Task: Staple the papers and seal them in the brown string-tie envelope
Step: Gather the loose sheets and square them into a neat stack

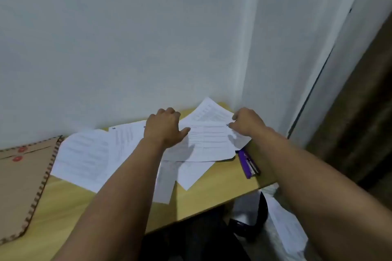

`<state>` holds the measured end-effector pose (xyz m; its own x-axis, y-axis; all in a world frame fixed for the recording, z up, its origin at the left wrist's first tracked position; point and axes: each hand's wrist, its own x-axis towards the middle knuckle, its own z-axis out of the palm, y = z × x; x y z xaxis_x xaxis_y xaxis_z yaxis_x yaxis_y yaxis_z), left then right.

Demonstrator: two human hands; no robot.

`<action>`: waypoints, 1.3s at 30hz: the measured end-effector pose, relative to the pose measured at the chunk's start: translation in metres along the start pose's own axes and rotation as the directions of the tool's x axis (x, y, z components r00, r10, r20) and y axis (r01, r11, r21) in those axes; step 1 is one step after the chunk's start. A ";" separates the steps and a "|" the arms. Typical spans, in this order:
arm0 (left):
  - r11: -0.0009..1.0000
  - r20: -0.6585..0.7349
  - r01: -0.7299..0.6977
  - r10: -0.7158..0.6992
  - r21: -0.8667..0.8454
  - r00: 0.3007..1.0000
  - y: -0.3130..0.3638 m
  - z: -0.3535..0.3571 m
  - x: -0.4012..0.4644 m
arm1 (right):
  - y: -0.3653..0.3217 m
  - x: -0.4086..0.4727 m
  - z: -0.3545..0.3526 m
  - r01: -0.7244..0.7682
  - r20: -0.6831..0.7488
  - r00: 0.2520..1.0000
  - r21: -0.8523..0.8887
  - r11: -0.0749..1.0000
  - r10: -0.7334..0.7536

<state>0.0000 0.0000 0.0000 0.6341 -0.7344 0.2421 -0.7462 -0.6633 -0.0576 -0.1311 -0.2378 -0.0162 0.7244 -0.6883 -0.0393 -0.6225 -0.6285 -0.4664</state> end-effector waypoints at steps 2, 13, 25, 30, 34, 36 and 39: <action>1.000 0.063 -0.006 0.007 -0.019 0.998 0.009 0.021 0.024 | 0.008 0.021 0.012 -0.072 -0.004 0.997 0.058 0.996 0.072; 0.985 0.212 -0.039 0.075 -0.165 0.974 0.036 0.107 0.088 | 0.017 0.070 0.060 -0.257 0.023 0.966 0.185 0.949 0.257; 0.984 0.115 -0.003 0.024 -0.178 0.993 0.027 0.087 0.080 | -0.002 0.056 0.041 0.013 -0.099 0.993 0.661 0.750 0.070; 0.932 -0.055 0.036 -0.060 -0.361 0.997 0.009 0.026 0.077 | -0.046 0.034 -0.003 0.171 -0.120 0.985 0.744 0.646 -0.123; 0.902 -0.217 -0.030 -0.072 -0.432 0.974 -0.011 -0.025 0.068 | -0.082 0.013 -0.031 0.229 -0.127 0.968 0.806 0.546 -0.218; 0.886 -0.300 -0.060 -0.092 -0.460 0.949 -0.021 -0.048 0.060 | -0.099 0.003 -0.043 0.243 -0.127 0.960 0.823 0.513 -0.250; 0.855 -0.352 -0.097 -0.104 -0.509 0.930 -0.031 -0.082 0.047 | -0.123 -0.013 -0.060 0.244 -0.113 0.950 0.852 0.464 -0.291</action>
<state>0.0364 -0.0021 0.0923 0.5960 -0.5638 0.5717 -0.8030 -0.4228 0.4201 -0.0818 -0.1734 0.0947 0.8358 -0.5118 0.1987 0.1402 -0.1510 -0.9785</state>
